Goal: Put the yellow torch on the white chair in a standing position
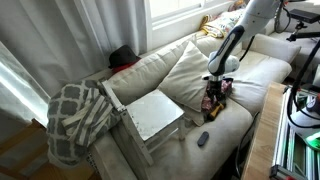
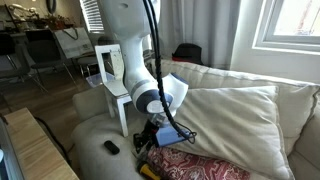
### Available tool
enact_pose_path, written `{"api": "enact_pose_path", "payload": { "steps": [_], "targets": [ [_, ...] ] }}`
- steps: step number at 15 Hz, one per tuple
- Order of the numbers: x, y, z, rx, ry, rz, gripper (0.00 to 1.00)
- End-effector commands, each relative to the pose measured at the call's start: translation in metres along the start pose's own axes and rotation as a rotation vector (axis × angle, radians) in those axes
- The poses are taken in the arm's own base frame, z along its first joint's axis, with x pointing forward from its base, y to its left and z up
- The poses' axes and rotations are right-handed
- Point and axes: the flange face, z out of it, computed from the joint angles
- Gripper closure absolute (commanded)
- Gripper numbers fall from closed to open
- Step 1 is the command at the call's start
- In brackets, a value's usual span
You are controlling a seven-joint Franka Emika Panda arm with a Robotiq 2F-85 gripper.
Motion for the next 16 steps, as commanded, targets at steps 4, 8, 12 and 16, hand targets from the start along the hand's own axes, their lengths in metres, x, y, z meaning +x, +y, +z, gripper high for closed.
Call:
{"api": "enact_pose_path", "payload": {
  "steps": [4, 8, 12, 16],
  "targets": [
    [0.000, -0.019, -0.024, -0.014, 0.093, -0.016, 0.29],
    [-0.010, -0.019, 0.015, -0.001, 0.051, -0.011, 0.07],
    [-0.015, -0.016, 0.051, -0.023, 0.010, -0.025, 0.00],
    [-0.011, -0.004, 0.075, -0.054, -0.011, -0.035, 0.00]
  ]
}}
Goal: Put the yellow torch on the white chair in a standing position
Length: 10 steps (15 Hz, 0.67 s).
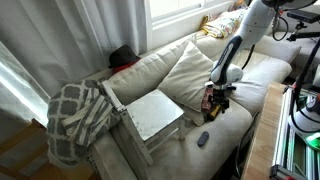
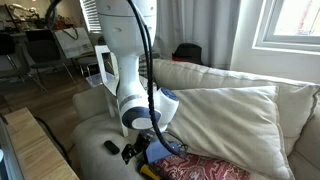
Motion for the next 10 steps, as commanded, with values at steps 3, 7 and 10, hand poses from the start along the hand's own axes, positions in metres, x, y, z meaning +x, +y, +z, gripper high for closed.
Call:
{"api": "enact_pose_path", "payload": {
  "steps": [3, 7, 10],
  "targets": [
    [0.002, 0.028, 0.030, -0.053, -0.073, -0.041, 0.00],
    [-0.003, 0.043, 0.047, -0.046, -0.156, -0.068, 0.05],
    [-0.007, 0.051, 0.058, -0.045, -0.209, -0.074, 0.03]
  ]
}}
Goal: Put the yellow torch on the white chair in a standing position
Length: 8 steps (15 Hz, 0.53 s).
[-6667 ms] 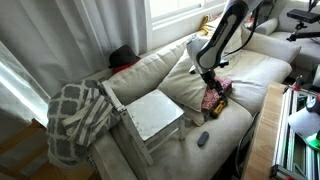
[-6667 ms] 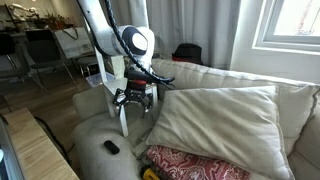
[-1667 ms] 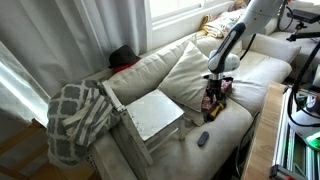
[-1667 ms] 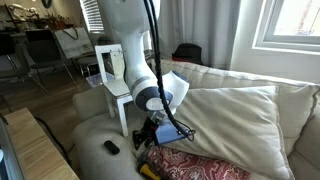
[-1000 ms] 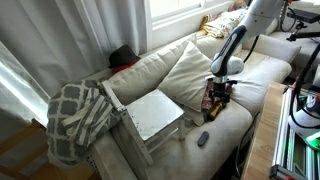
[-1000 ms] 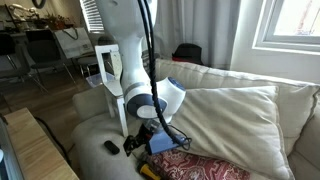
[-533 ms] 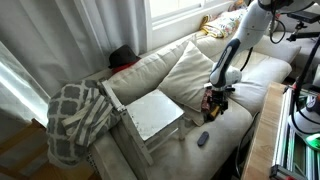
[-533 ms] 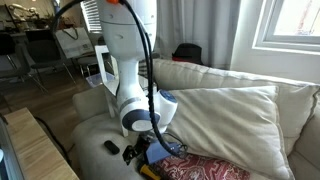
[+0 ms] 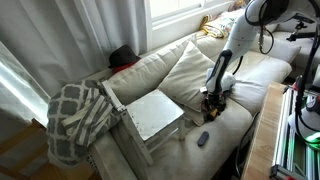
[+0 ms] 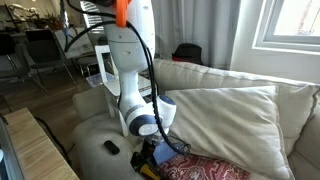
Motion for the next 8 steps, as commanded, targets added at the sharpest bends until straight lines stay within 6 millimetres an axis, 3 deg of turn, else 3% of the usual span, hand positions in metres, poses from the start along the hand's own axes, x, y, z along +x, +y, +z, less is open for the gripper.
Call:
{"api": "enact_pose_path", "payload": {
  "steps": [1, 4, 8],
  "targets": [
    [-0.004, 0.014, 0.023, -0.017, -0.081, -0.003, 0.01],
    [0.001, 0.014, 0.036, -0.013, -0.093, -0.004, 0.00],
    [0.004, 0.014, 0.055, -0.003, -0.117, 0.006, 0.11]
  ]
}}
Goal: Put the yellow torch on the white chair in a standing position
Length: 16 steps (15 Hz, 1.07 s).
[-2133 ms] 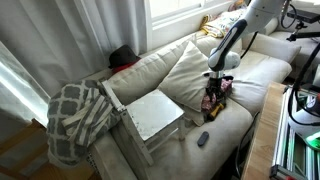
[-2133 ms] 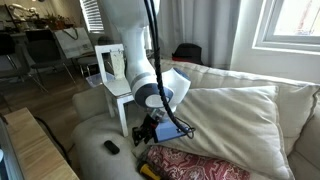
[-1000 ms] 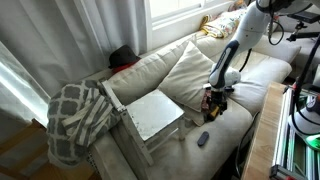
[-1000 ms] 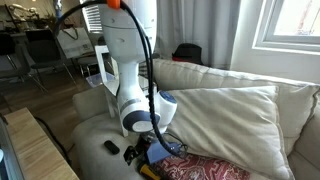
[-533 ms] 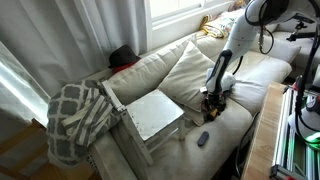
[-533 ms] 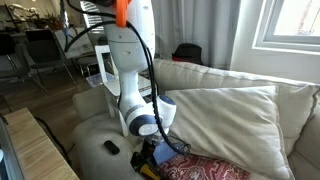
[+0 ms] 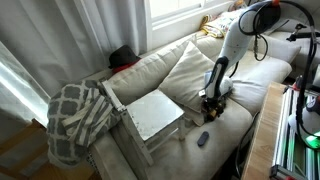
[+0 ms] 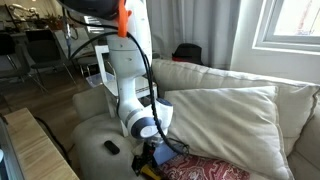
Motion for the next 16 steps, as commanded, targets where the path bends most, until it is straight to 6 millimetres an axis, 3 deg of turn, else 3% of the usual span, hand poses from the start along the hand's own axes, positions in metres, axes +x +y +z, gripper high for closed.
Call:
{"api": "enact_pose_path", "payload": {
  "steps": [1, 2, 4, 7, 11, 16],
  "targets": [
    [0.002, 0.007, 0.036, -0.025, -0.028, 0.025, 0.25],
    [0.004, 0.009, 0.038, -0.033, -0.029, 0.032, 0.36],
    [0.005, 0.009, 0.045, -0.047, -0.029, 0.045, 0.44],
    [0.007, 0.007, 0.056, -0.042, -0.034, 0.059, 0.69],
    [0.007, 0.010, 0.059, -0.042, -0.031, 0.050, 0.76],
    [-0.001, 0.010, 0.028, -0.020, -0.002, 0.070, 0.76]
  ]
}}
